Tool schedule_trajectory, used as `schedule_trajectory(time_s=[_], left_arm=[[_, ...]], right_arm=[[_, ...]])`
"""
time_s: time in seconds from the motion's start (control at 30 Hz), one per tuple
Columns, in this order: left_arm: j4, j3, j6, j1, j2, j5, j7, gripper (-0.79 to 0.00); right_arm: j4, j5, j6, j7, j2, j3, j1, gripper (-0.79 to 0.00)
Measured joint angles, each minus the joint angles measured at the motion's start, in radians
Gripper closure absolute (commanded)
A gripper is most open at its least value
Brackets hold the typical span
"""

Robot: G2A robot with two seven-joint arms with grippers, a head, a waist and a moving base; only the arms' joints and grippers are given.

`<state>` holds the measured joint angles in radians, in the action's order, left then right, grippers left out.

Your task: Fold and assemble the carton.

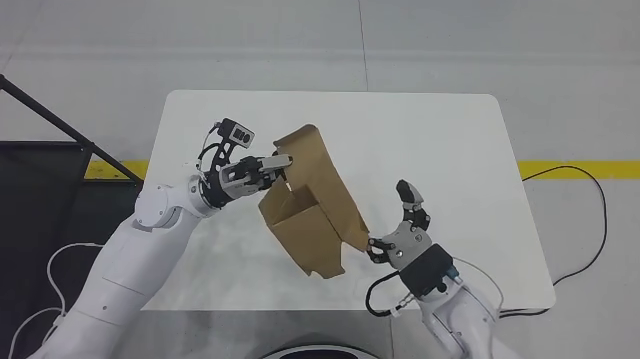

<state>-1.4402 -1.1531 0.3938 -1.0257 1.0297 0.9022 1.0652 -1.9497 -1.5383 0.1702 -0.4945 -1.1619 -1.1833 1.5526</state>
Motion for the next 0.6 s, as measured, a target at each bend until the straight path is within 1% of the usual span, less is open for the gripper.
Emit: schedule_trajectory(time_s=[0.17,0.3,0.33,0.37,0.4,0.47,0.57,0.6], left_arm=[[0.008,-0.006,0.0,0.001,0.006,0.003,-0.004,0.0],[0.013,-0.011,0.0,0.001,0.011,0.008,-0.011,0.0],[0.013,-0.012,0.0,0.001,0.012,0.009,-0.011,0.0],[0.014,-0.014,0.0,0.0,0.013,0.009,-0.012,0.0],[0.015,-0.016,-0.001,0.0,0.014,0.01,-0.014,0.0],[0.016,-0.02,-0.003,-0.002,0.016,0.01,-0.018,0.0],[0.015,-0.025,-0.005,-0.004,0.018,0.011,-0.02,0.0],[0.014,-0.026,-0.006,-0.005,0.019,0.01,-0.02,0.0]], right_arm=[[-0.001,-0.009,-0.025,-0.018,-0.003,0.006,0.008,-0.619],[0.0,-0.011,-0.032,-0.03,-0.005,0.006,0.013,-0.61],[0.0,-0.009,-0.034,-0.033,-0.005,0.006,0.014,-0.576],[0.001,-0.007,-0.037,-0.037,-0.006,0.006,0.016,-0.514],[0.001,-0.004,-0.039,-0.04,-0.007,0.005,0.017,-0.489],[0.002,0.003,-0.041,-0.045,-0.008,0.003,0.019,-0.465],[0.004,0.007,-0.04,-0.047,-0.008,0.0,0.02,-0.406],[0.004,0.008,-0.04,-0.047,-0.009,-0.001,0.021,-0.406]])
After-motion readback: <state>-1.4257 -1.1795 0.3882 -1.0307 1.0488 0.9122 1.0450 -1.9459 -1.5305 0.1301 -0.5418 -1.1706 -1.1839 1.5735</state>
